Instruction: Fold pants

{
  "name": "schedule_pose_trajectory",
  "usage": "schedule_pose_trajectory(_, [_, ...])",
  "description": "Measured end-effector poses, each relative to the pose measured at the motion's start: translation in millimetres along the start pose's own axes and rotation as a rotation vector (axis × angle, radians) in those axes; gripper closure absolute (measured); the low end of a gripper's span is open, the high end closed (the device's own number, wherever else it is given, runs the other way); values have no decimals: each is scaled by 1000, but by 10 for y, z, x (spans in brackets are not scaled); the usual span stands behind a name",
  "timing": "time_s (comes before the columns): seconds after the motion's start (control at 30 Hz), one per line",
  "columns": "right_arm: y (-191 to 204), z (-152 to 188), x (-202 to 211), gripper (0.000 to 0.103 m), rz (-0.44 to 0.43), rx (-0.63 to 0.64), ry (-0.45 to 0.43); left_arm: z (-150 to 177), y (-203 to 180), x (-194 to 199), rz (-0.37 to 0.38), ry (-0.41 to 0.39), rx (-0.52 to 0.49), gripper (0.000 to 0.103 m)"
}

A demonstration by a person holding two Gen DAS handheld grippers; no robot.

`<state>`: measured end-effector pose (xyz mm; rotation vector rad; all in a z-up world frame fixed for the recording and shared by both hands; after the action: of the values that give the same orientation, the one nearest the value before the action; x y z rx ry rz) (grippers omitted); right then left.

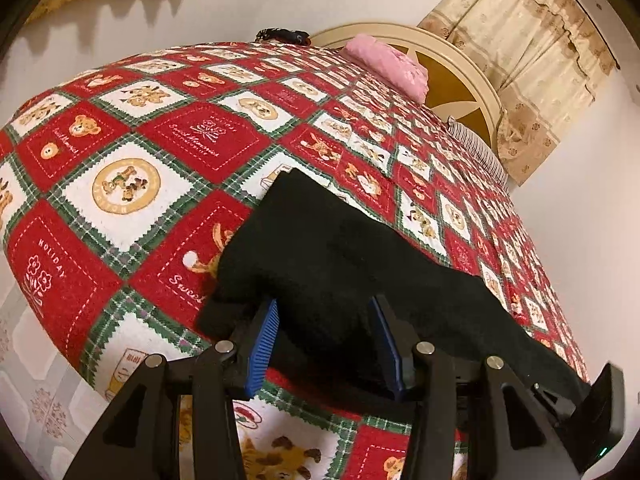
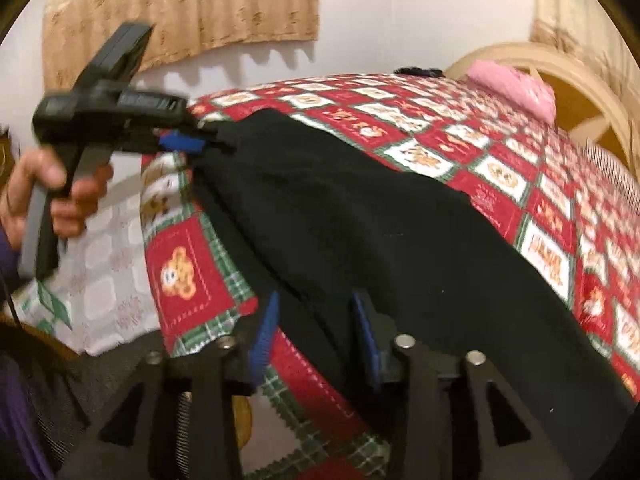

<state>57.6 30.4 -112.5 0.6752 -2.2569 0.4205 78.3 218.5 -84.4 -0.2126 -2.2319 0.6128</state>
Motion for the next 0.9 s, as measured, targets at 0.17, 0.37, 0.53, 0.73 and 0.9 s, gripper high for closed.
schedule_pose_trajectory(0.17, [-13, -44, -44, 92, 41, 16, -1, -23, -47, -37, -36, -24, -20, 61])
schedule_pose_trajectory(0.37, [-20, -95, 49, 97, 3, -18, -20, -33, -141, 50, -52, -52, -92, 85])
schedule_pose_trajectory(0.53, [136, -67, 190, 96, -32, 24, -40, -10, -98, 230, -72, -70, -122, 85])
schedule_pose_trajectory(0.73, [176, 103, 28, 92, -89, -14, -19, 125, 85, 43, -155, -5, -137, 85])
schedule_pose_trajectory(0.9, [-16, 33, 221, 49, -184, -165, -62, -2, 62, 189, -204, -27, -154, 67])
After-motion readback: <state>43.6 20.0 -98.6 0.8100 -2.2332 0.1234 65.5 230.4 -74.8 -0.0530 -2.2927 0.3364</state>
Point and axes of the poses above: each gripper's, at about its wrist camera, not at the fingertips, and x roughly against the way its jaws point, y to its left, z to its underside, the point moved 5 cm from there along -x, roughly the way its jaws point
